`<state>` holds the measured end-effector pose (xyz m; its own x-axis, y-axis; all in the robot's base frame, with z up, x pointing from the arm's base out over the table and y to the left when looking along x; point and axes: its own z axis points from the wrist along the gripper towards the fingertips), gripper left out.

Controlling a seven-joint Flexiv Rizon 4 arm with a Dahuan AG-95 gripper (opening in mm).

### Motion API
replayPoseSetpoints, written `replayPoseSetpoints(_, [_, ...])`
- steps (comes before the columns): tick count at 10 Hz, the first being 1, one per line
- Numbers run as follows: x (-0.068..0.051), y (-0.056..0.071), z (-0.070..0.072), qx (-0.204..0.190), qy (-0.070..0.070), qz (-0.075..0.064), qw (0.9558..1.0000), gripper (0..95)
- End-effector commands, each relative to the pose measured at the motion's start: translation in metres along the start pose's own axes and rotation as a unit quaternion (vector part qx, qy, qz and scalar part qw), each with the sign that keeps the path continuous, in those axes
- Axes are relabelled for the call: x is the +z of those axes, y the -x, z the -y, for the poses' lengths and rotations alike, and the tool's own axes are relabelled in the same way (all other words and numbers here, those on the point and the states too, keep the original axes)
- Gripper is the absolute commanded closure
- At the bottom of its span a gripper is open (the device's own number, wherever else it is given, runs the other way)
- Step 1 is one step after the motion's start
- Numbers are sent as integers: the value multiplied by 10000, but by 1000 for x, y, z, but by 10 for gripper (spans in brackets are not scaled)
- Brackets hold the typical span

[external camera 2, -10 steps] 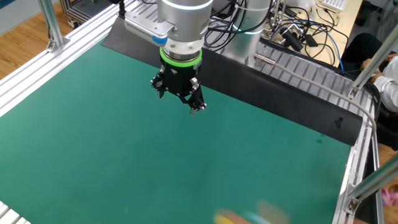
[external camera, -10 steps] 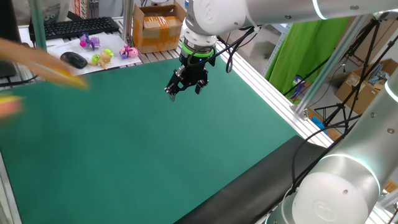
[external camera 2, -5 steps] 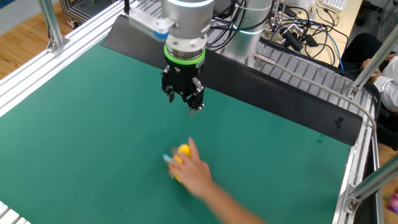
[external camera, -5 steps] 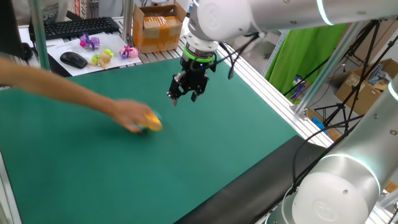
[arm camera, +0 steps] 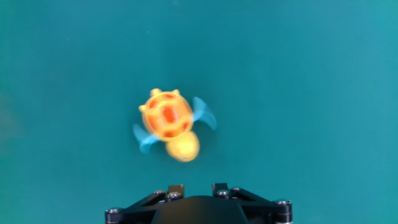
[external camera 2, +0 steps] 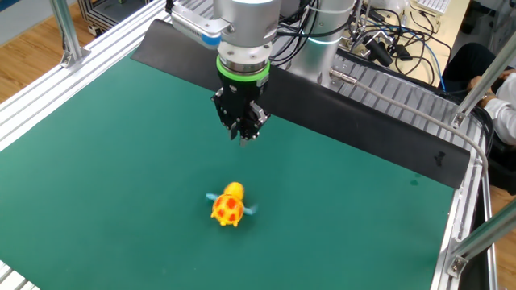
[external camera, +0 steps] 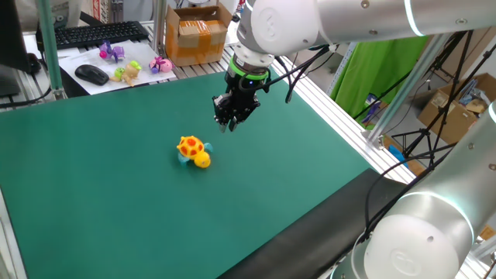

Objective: Grasp the moving object

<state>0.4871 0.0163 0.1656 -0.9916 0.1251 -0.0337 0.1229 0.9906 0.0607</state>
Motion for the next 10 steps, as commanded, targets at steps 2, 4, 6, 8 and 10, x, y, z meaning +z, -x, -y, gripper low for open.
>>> replayPoseSetpoints(2, [-1, 0, -10, 60, 23, 157, 9999, 570])
replayPoseSetpoints(4, [1, 4, -20, 110, 11, 185, 9998, 380])
replayPoseSetpoints(6, [7, 9, -26, 124, 23, 250, 9996, 190])
replayPoseSetpoints(8, [12, 14, -29, 98, 34, 334, 9994, 0])
replayPoseSetpoints(10, [19, 24, -30, -16, 36, 375, 9993, 0])
